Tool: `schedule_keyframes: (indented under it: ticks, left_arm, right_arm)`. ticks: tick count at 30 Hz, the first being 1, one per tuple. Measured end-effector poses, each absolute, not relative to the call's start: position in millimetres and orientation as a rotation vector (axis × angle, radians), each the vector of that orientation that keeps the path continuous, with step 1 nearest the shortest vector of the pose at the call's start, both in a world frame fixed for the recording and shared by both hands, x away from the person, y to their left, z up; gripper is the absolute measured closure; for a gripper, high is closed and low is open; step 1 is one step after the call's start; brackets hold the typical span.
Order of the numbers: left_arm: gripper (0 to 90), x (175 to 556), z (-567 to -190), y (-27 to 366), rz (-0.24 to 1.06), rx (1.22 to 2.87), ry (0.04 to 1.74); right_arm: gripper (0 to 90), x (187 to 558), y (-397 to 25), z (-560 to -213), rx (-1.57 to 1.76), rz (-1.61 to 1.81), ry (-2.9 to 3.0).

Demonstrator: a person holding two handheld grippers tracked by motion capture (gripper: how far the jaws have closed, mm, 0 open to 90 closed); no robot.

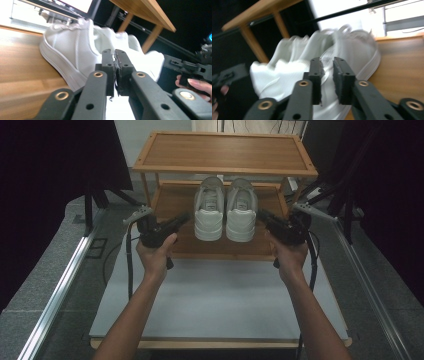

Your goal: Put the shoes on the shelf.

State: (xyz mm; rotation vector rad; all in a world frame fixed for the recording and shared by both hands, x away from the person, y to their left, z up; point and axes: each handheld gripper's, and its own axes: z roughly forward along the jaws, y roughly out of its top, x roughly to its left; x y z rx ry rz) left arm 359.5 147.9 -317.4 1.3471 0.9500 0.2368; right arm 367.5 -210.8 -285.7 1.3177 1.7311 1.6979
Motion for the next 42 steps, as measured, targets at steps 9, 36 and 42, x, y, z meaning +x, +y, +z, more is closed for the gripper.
schedule_keyframes:
  ticks: [9, 36, 42]
  left_arm:
    - [89.8, 349, -323, 128, 0.245, 1.474, 0.869]
    - [89.9, 363, -327, 108, 0.289, 1.493, 0.898]
    - [90.0, 368, -327, 109, 0.29, 1.489, 0.913]
  right_arm:
    - [89.6, 345, -189, -312, 1.178, 1.65, 1.888]
    - [88.7, 352, -181, -315, 1.167, 1.64, 1.885]
    - [88.7, 356, -179, -315, 1.168, 1.637, 1.886]
